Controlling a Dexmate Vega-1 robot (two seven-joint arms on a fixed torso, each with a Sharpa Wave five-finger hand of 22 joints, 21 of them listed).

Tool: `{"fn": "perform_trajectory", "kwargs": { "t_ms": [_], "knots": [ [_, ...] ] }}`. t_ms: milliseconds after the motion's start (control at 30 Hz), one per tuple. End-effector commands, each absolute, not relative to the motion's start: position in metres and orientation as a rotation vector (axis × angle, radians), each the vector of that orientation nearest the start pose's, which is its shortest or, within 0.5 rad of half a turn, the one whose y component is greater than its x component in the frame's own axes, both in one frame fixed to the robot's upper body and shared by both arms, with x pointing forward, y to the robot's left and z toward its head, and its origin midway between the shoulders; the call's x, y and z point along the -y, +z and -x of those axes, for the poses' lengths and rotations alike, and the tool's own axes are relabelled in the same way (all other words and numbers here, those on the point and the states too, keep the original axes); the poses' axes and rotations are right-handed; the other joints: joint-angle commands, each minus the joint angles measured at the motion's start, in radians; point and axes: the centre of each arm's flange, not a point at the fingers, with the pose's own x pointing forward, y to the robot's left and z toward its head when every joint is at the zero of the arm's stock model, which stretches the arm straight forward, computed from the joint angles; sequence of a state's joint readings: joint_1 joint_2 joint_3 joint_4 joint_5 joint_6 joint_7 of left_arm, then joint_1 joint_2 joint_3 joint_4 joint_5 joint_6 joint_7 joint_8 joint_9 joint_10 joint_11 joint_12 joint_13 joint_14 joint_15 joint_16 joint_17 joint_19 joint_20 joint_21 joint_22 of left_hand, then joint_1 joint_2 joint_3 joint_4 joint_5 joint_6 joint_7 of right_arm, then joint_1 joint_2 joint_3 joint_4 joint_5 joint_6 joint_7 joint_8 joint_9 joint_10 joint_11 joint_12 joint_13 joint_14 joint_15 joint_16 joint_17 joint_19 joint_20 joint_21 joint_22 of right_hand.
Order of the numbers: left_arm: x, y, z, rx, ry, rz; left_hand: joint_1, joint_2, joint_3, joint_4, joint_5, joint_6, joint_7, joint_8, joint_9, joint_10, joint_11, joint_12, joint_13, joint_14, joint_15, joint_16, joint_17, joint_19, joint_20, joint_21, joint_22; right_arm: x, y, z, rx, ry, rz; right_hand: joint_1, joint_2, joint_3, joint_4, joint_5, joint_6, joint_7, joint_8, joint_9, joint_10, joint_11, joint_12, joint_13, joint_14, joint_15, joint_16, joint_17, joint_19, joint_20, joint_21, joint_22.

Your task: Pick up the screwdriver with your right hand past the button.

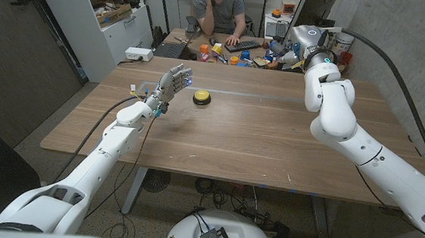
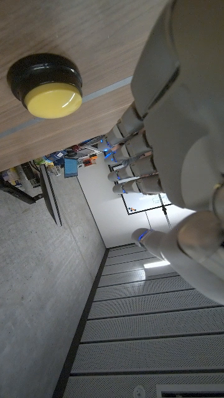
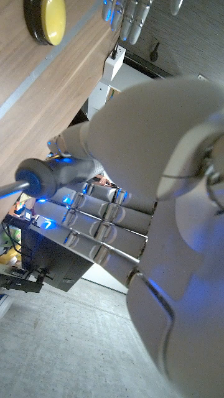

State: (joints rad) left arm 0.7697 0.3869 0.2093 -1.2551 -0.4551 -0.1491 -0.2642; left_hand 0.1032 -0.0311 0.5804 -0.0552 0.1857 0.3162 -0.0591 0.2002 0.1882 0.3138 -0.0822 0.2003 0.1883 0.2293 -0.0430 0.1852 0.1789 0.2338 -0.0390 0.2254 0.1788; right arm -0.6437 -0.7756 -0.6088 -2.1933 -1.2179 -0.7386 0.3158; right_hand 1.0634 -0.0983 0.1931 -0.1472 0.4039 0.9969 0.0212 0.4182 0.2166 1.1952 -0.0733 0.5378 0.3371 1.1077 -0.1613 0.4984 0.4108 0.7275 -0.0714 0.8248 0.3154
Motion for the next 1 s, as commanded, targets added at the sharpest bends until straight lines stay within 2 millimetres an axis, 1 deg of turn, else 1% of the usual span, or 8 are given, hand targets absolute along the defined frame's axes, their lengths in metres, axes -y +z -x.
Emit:
{"fn": "perform_trajectory", "kwargs": {
  "t_ms": [33,167,233,633,1000],
  "knots": [
    [-0.28,0.01,-0.664,0.583,-0.333,-0.063,-0.001,0.005,0.003,-0.006,-0.003,0.002,0.007,-0.002,0.002,0.004,-0.004,0.004,0.004,0.006,-0.049,0.004,0.003,0.011,-0.01,-0.003,0.005,0.204,0.241,-0.421,0.751,-0.763,1.668,0.14,0.136,0.037,-0.006,-0.003,0.075,-0.069,0.006,0.008,0.082,-0.075,0.002,0.008,0.039,-0.075,-0.007,0.006,-0.004,-0.087,0.007,0.001],
    [-0.282,0.008,-0.662,0.585,-0.33,-0.056,-0.002,0.006,0.003,-0.007,-0.003,0.0,0.007,-0.003,0.002,0.005,-0.006,0.004,0.004,0.006,-0.049,0.004,0.003,0.011,-0.01,-0.003,0.005,0.202,0.248,-0.415,0.766,-0.768,1.667,0.139,0.137,0.038,-0.005,-0.006,0.074,-0.07,0.007,0.009,0.083,-0.073,0.001,0.011,0.041,-0.075,-0.009,0.008,-0.006,-0.087,0.011,0.0],
    [-0.283,0.006,-0.661,0.585,-0.329,-0.053,-0.002,0.006,0.003,-0.008,-0.003,0.0,0.008,-0.003,0.002,0.004,-0.002,0.004,0.004,0.006,-0.049,0.004,0.003,0.011,-0.01,-0.004,0.005,0.201,0.246,-0.415,0.768,-0.764,1.668,0.139,0.137,0.039,-0.005,-0.007,0.074,-0.069,0.007,0.009,0.084,-0.074,0.001,0.013,0.041,-0.075,-0.01,0.008,-0.007,-0.087,0.013,-0.002],
    [-0.286,0.007,-0.653,0.602,-0.328,-0.059,-0.003,0.007,0.004,-0.009,-0.003,0.003,0.009,-0.002,0.002,0.006,-0.003,0.004,0.004,0.006,-0.049,0.004,0.003,0.011,-0.009,-0.005,0.005,0.199,0.239,-0.415,0.761,-0.73,1.661,0.139,0.136,0.042,-0.005,-0.013,0.07,-0.068,0.009,0.013,0.081,-0.071,-0.002,0.023,0.042,-0.076,-0.017,0.012,-0.001,-0.087,0.028,-0.008],
    [-0.288,0.005,-0.649,0.603,-0.322,-0.056,-0.004,0.007,0.004,-0.011,-0.003,0.005,0.011,-0.001,0.002,0.008,-0.004,0.005,0.004,0.006,-0.048,0.004,0.002,0.01,-0.009,-0.007,0.005,0.198,0.235,-0.417,0.753,-0.726,1.663,0.139,0.136,0.046,-0.004,-0.018,0.068,-0.07,0.01,0.016,0.082,-0.073,-0.004,0.031,0.043,-0.075,-0.023,0.015,-0.006,-0.087,0.036,-0.013]
  ]
}}
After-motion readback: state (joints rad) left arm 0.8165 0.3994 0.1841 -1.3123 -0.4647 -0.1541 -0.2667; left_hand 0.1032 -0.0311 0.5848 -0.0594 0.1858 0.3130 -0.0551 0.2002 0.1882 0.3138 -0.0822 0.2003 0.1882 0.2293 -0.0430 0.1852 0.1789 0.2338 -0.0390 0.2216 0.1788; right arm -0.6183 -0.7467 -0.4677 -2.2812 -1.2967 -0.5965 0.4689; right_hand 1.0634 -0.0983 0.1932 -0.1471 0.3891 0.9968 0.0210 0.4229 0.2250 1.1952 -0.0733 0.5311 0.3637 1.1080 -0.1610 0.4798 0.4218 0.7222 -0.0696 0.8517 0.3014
